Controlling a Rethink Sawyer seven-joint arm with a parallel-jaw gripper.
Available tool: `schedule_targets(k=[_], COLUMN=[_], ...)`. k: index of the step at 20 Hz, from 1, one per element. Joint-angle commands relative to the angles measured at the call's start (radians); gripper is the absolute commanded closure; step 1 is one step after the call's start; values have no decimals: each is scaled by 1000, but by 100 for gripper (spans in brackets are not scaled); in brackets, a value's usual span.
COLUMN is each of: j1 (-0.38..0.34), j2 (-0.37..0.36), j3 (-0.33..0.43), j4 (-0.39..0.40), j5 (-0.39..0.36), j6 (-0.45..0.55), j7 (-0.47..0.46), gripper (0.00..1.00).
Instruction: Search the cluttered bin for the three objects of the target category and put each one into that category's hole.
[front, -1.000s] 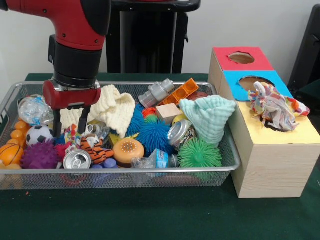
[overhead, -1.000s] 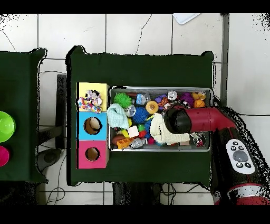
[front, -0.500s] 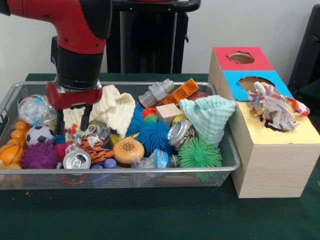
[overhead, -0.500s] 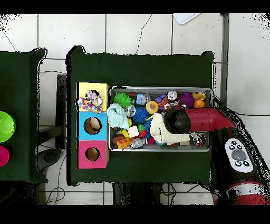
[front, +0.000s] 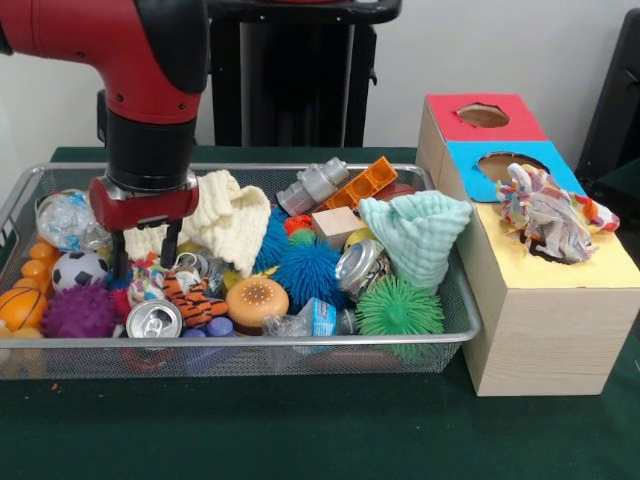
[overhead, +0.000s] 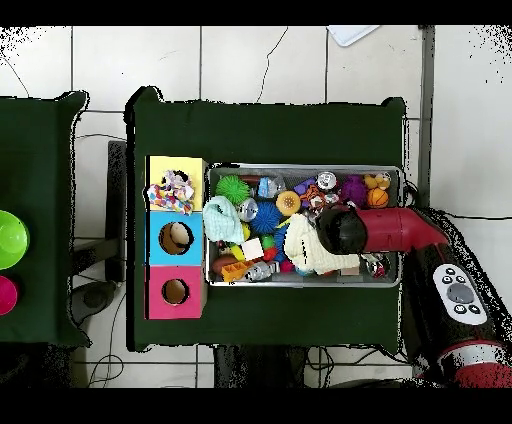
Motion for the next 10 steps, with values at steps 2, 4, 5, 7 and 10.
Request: schedule_targets(k=[2, 4, 5, 7, 10], j1=[-45, -67, -80, -103, -135], j2=[69, 76, 80, 88, 100], j3=[125, 153, 170, 203, 248], j4=[10, 18, 24, 36, 54], j5=[-19, -11, -6, 1, 9], j6=[16, -14, -24, -40, -54], j7=[-128, -116, -115, -114, -111], gripper=[0, 0, 0, 0, 0])
